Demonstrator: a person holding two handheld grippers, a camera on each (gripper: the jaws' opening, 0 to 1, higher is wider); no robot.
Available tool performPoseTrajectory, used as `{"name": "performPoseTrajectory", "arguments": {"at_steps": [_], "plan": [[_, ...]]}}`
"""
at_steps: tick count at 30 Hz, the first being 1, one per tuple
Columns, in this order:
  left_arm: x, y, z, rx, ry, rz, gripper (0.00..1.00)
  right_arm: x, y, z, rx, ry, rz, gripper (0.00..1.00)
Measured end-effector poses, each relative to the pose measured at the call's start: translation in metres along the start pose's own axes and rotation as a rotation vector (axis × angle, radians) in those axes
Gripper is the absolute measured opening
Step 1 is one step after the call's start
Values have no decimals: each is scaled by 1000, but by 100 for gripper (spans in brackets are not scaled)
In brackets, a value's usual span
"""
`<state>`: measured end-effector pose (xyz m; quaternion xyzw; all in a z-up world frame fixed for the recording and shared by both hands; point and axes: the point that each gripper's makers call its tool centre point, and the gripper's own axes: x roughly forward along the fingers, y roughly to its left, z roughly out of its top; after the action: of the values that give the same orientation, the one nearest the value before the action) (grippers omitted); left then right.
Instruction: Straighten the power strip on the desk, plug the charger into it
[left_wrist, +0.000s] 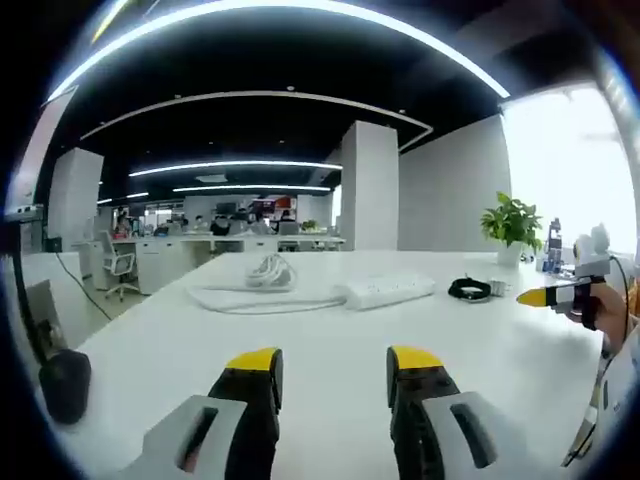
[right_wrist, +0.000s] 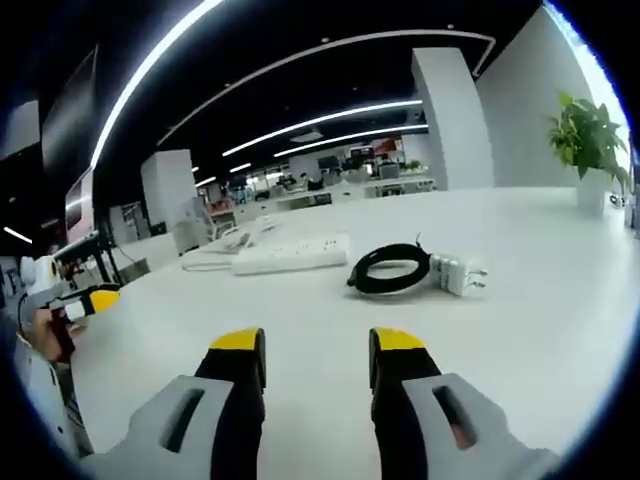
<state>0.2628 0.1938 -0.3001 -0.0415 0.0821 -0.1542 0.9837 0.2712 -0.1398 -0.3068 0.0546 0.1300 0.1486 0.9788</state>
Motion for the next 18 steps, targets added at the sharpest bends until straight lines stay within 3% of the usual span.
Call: {"name": "performPoseTrajectory", "arguments": {"at_steps": [18], "plan": [[5,-3,0,3,3,-11,40,4,3,1,-9,10,11,41]]}}
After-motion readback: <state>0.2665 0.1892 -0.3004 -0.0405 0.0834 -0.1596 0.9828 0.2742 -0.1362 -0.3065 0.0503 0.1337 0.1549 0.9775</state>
